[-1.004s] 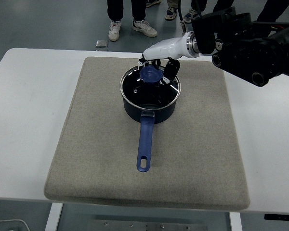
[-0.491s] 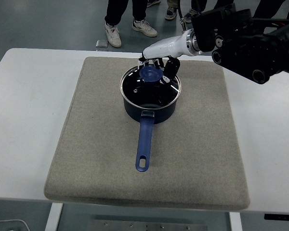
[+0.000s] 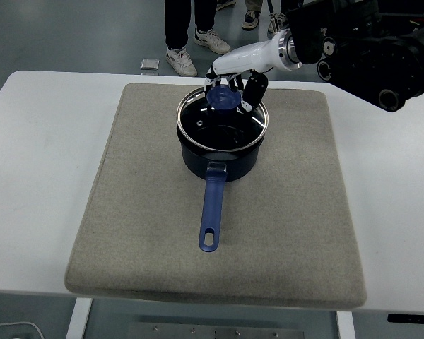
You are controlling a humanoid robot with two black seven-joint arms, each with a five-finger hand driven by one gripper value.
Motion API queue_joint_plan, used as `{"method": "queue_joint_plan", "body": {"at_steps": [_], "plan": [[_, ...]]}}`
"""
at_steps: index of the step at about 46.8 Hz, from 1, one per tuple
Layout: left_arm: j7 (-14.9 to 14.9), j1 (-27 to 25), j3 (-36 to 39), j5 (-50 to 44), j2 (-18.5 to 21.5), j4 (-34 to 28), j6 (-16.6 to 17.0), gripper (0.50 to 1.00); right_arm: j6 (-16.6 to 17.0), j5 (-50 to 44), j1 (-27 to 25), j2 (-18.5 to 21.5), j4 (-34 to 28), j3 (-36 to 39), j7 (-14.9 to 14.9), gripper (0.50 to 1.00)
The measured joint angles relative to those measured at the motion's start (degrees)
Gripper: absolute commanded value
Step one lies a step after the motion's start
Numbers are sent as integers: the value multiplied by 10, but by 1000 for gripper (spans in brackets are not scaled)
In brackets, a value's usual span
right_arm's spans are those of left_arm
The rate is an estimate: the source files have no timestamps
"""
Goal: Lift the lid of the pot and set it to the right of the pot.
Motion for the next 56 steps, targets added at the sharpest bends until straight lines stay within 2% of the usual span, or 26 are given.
{"method": "queue_joint_plan", "body": {"at_steps": [17,33,42,56], "plan": [[0,0,0,0,0,0,0,1000,16,10,10,-83,0,-2,-2,500],[0,0,0,0,0,0,0,1000,13,3,-25,-147,-4,-5,-3,500],[0,0,0,0,0,0,0,1000,0,2,-47,-156,-11,-7,-2,500],[0,0,0,0,0,0,0,1000,-44,1,-95,-152,-19,-8,-2,500]]}}
